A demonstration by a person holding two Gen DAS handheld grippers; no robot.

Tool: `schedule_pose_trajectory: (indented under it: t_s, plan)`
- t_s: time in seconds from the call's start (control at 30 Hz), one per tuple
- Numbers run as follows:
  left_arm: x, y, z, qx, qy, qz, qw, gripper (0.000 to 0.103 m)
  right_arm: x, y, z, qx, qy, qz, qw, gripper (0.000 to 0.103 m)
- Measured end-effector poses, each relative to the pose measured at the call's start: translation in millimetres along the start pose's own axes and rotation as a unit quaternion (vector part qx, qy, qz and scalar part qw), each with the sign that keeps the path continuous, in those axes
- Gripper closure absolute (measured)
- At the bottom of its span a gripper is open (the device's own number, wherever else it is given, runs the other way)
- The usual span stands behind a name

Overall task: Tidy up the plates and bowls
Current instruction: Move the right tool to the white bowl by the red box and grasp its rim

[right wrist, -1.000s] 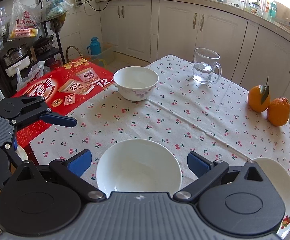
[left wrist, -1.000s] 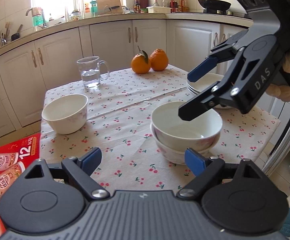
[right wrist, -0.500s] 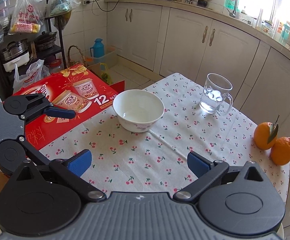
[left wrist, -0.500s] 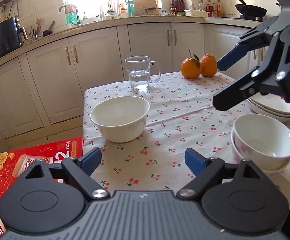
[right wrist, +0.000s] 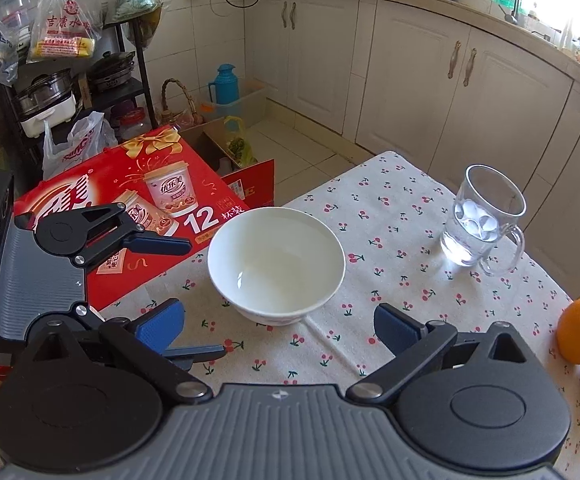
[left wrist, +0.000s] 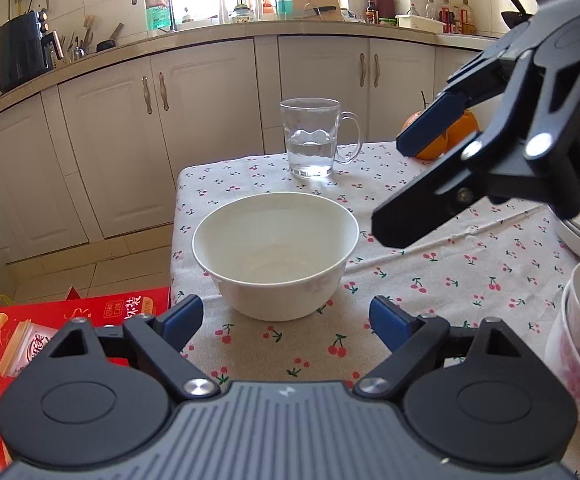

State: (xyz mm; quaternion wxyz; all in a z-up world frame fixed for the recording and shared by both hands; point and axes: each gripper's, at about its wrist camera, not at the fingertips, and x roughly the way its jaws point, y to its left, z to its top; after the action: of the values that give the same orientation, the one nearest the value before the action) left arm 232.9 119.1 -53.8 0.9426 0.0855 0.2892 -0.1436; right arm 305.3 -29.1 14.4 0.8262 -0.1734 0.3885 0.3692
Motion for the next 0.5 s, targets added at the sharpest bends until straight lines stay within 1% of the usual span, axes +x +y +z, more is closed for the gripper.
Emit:
schedule_pose_trajectory:
  t_s: [0.33, 0.5]
  plan:
    - [20.6, 2.8, 4.3, -0.001, 0.003, 0.006, 1.0000, 0.013, 52.1, -23.7, 18.9, 0.003, 0.021, 0.038, 0.999, 0.004]
    - [24.6, 2.6, 6.7, 0.000, 0.001, 0.005, 1.0000, 0.013, 72.5, -32.9, 21.4, 0.014, 0.035, 0.056, 0.998, 0.013]
